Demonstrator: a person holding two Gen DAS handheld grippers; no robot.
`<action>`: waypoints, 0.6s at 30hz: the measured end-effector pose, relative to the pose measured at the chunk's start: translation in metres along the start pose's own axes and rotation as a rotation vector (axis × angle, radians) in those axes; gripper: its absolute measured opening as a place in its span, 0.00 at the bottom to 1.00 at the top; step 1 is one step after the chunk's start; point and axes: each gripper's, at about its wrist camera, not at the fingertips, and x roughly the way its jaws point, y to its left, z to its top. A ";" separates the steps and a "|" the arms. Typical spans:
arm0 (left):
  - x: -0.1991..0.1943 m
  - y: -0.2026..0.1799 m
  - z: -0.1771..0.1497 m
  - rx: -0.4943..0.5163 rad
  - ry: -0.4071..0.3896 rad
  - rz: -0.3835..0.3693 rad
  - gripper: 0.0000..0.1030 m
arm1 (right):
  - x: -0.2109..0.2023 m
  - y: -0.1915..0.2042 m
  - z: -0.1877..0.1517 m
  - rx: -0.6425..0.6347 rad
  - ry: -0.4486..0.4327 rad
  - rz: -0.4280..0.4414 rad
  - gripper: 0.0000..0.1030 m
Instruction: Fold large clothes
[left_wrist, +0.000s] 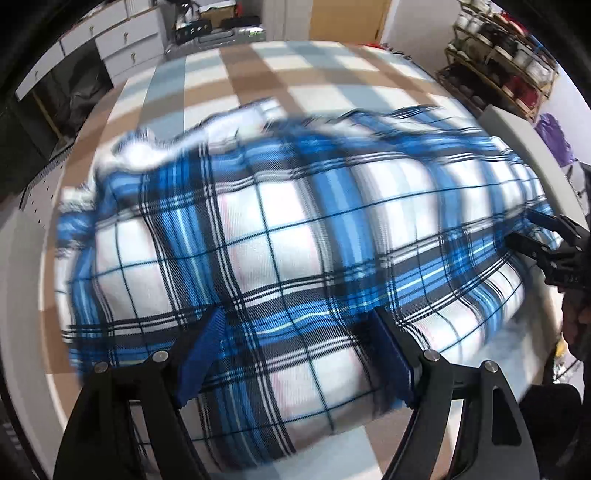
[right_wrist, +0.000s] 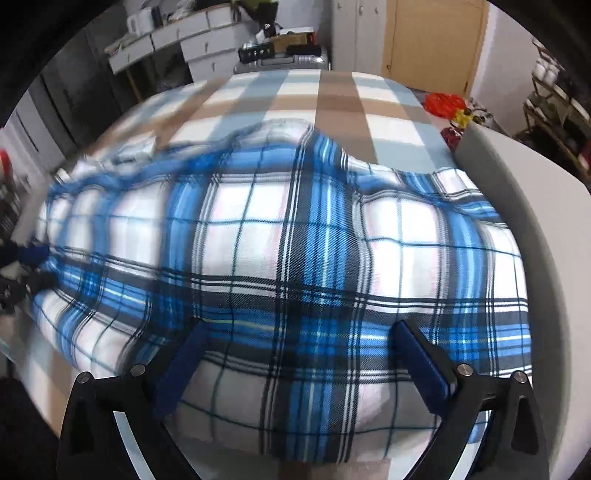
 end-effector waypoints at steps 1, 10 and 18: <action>0.002 0.003 -0.003 -0.011 -0.019 -0.009 0.74 | 0.001 0.001 -0.001 -0.004 -0.005 -0.010 1.00; -0.029 -0.015 0.004 0.006 -0.101 -0.080 0.74 | -0.047 0.019 0.018 0.092 -0.151 0.077 1.00; 0.001 -0.013 0.000 0.017 -0.085 -0.011 0.74 | 0.019 0.036 0.029 0.113 -0.010 0.049 1.00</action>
